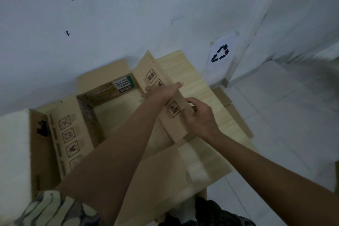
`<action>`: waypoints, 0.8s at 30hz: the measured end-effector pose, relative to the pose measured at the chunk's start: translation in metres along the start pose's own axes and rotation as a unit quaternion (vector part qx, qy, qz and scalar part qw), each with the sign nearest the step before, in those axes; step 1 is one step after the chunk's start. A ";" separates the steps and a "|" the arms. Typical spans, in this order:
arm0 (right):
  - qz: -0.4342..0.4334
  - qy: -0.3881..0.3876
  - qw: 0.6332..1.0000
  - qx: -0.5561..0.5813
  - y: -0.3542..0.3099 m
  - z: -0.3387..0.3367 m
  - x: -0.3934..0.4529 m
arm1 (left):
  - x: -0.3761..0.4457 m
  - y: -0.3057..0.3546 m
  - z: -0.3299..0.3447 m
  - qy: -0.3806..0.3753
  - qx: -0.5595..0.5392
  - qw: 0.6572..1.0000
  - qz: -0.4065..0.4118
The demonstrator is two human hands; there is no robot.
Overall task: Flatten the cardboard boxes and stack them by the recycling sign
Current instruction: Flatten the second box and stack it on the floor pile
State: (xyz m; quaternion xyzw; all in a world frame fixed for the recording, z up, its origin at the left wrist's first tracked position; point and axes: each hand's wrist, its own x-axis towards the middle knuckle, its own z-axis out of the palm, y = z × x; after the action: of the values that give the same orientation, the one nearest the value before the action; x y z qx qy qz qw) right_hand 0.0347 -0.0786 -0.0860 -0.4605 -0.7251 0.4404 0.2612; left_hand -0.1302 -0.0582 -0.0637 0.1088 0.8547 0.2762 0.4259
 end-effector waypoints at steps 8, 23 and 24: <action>0.186 -0.090 0.972 0.113 0.019 0.009 0.030 | -0.031 0.017 -0.028 0.028 -0.056 0.998 0.023; 0.268 -0.170 0.948 -0.019 0.024 0.043 0.052 | -0.089 -0.027 -0.142 0.002 -0.286 0.956 0.060; 0.288 -0.173 0.942 0.016 0.022 0.043 0.051 | -0.093 -0.027 -0.148 -0.008 -0.287 0.956 0.066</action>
State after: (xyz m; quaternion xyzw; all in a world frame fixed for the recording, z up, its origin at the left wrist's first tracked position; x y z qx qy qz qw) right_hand -0.0114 -0.0460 -0.1275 -0.5621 -0.5884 0.5812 0.0011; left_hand -0.1883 -0.1763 0.0550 0.0401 0.7271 0.5363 0.4267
